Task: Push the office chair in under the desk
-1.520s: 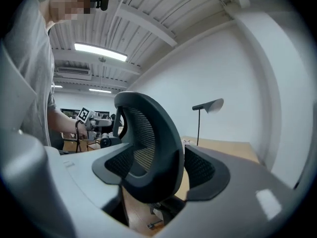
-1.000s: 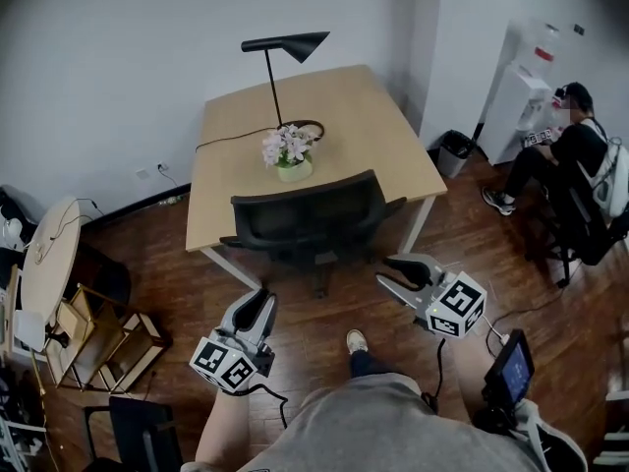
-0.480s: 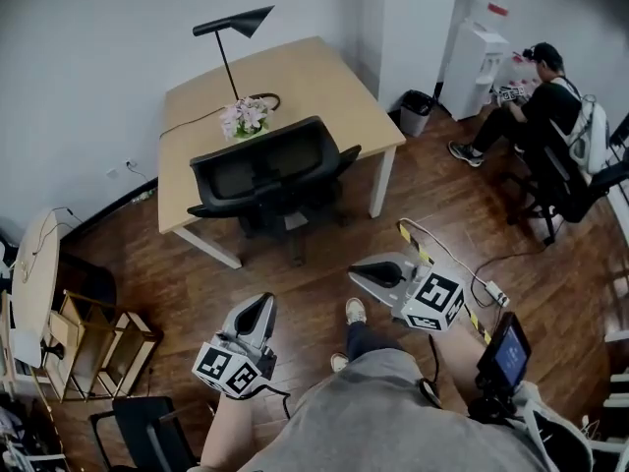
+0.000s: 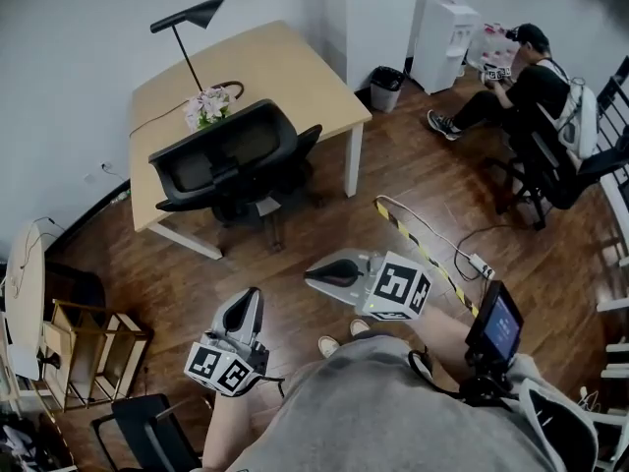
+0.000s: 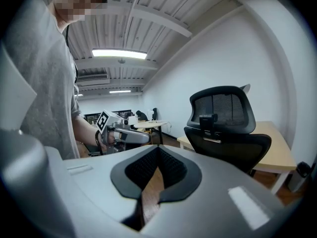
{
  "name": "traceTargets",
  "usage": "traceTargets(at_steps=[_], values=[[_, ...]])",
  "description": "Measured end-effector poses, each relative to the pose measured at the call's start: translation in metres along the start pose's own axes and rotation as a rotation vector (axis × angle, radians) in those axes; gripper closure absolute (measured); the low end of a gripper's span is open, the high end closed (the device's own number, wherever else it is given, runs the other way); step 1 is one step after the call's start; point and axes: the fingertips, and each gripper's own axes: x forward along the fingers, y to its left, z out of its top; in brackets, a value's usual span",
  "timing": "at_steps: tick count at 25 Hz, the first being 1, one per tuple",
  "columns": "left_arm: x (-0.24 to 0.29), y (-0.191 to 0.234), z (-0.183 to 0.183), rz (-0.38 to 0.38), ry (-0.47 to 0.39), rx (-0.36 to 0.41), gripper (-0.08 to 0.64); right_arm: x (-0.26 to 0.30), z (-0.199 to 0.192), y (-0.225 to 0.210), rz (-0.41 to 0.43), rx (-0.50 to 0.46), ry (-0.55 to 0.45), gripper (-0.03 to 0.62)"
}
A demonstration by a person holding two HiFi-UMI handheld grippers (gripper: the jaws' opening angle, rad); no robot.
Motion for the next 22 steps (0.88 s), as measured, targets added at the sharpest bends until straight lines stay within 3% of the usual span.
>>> traceTargets(at_steps=[10,16,22], values=[[0.003,-0.006,-0.017,0.015,0.035,-0.012,0.558,-0.001,-0.026,0.004,0.02,0.047,0.041,0.586],[0.007,0.002,-0.022,0.09,0.063,0.041,0.558,-0.002,-0.032,0.001,0.007,0.071,0.061,0.586],[0.014,0.002,-0.018,0.108,0.056,0.035,0.558,-0.004,-0.033,-0.005,0.01,0.073,0.06,0.586]])
